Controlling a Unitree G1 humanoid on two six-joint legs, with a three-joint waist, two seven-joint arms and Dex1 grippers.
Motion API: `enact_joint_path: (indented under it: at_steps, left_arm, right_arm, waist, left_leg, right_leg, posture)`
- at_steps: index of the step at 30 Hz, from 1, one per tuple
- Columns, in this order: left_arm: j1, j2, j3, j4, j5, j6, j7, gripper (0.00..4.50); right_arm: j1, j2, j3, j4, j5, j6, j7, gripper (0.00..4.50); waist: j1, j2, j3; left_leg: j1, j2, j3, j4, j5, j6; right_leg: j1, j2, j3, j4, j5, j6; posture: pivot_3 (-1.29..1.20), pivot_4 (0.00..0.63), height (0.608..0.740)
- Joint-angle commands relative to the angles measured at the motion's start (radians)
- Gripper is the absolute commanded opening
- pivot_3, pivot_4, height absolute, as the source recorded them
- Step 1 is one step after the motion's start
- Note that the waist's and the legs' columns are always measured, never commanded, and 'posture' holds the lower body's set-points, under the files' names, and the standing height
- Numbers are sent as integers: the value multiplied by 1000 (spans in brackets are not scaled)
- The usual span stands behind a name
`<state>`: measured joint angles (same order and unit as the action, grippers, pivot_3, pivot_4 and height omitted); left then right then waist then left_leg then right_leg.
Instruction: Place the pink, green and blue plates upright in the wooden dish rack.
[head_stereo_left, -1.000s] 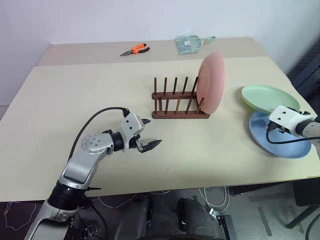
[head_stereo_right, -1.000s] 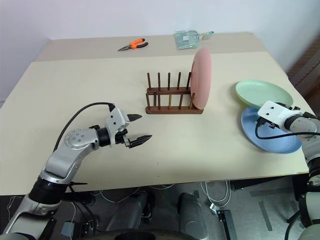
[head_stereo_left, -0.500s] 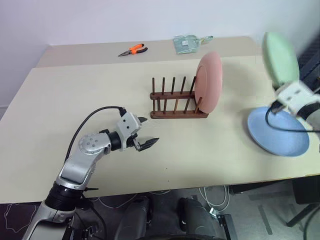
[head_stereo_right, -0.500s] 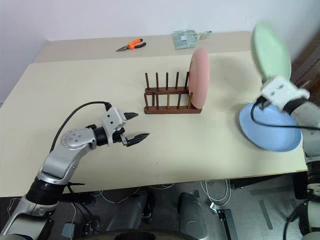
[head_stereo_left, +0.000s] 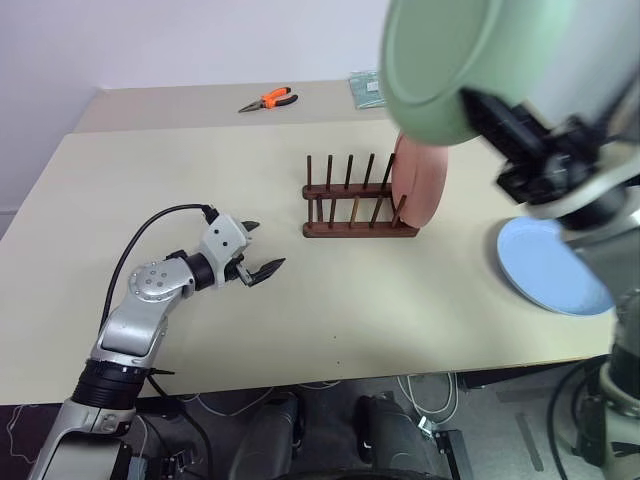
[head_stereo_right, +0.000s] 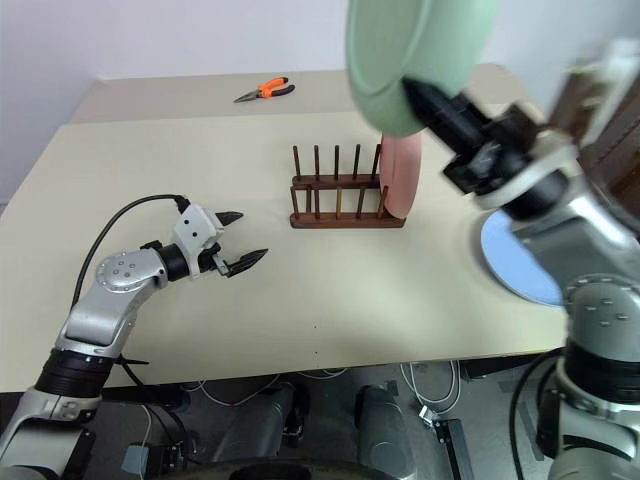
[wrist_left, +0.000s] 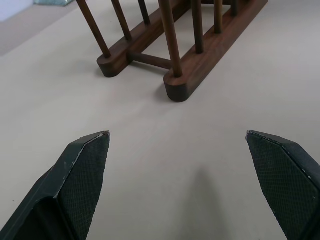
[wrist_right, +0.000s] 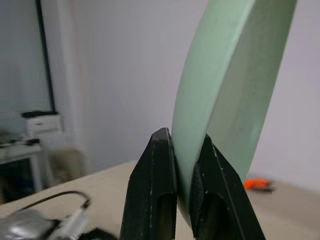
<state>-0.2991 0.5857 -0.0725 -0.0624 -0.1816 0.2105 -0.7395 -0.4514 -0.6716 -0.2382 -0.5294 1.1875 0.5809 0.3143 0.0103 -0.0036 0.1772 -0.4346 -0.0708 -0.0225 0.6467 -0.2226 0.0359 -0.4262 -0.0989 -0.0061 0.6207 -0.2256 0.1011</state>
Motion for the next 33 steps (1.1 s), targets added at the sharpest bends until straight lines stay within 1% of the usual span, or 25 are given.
enact_joint_path:
  at_steps: [1, 6, 17, 20, 22, 23, 24, 28, 31, 33]
  left_arm:
    - [22, 6, 22, -43, 5, -16, 4, 4500]
    - [33, 1, 22, -56, 4, -9, 6, 4500]
    - [33, -8, 7, -51, 11, -13, 7, 4500]
    - [32, -14, 3, -49, 15, -13, 5, 4500]
    - [34, -17, 0, -50, 17, -13, 3, 4500]
    - [36, -18, 0, -51, 18, -13, 2, 4500]
    - [38, -19, -1, -52, 20, -13, 1, 4500]
    - [40, -22, -3, -55, 25, -11, -2, 4500]
    - [41, -24, -7, -61, 26, -7, -2, 4500]
    - [41, -23, -7, -65, 24, -4, -2, 4500]
  right_arm:
    - [-19, 65, 80, 36, -137, 3, -86, 42]
    - [-27, 128, 137, 82, -225, 23, -93, 42]
    - [-57, 157, 219, 161, -406, 94, -79, 42]
    - [-66, 157, 241, 163, -457, 104, -67, 1144]
    - [-71, 152, 256, 157, -504, 93, -53, 2123]
    - [-74, 150, 261, 154, -526, 87, -47, 2694]
    - [-77, 138, 269, 148, -555, 74, -31, 3096]
    - [-83, 111, 278, 128, -627, 50, 20, 3096]
    - [-84, 1, 255, 70, -677, 11, 129, 3096]
    - [-70, -64, 186, 34, -649, 19, 182, 3096]
  waist:
    - [0, 0, 0]
    - [4, 0, 0]
    - [1, 0, 0]
    - [2, 0, 0]
    - [2, 0, 0]
    - [1, 0, 0]
    - [1, 0, 0]
    - [1, 0, 0]
    - [4, 1, 0]
    - [2, 0, 0]
  left_leg:
    - [0, 0, 0, 0, 0, 0]
    - [-2, -1, 0, 0, 0, 0]
    - [-2, -1, 0, 0, 0, 0]
    - [-2, -1, 0, 0, 0, 0]
    - [-2, -1, 0, 0, 0, 0]
    - [-2, -1, 0, 0, 0, 0]
    - [-2, -1, 0, 0, 0, 0]
    - [-2, -1, 0, 0, 0, 0]
    - [-2, -1, 0, 0, 0, 0]
    - [-2, -1, 0, 1, 0, 0]
  right_leg:
    - [0, 0, 0, 0, 0, 0]
    - [-1, 0, 0, 0, 0, 0]
    - [-3, 1, 0, 1, 0, 0]
    - [-2, 1, 0, 1, 0, 0]
    - [-2, 1, 0, 1, 0, 0]
    - [-2, 1, 0, 1, 0, 0]
    - [-3, 1, 0, 1, 0, 0]
    - [-3, 1, 0, 1, 0, 0]
    - [-2, 1, -1, 1, 0, 0]
    - [-2, 1, -1, 0, 0, 0]
  posture:
    - [0, 150, 719]
    - [0, 150, 719]
    - [0, 150, 719]
    - [0, 150, 719]
    - [0, 150, 719]
    - [0, 150, 719]
    - [0, 150, 719]
    - [0, 150, 719]
    - [0, 150, 719]
    - [0, 150, 719]
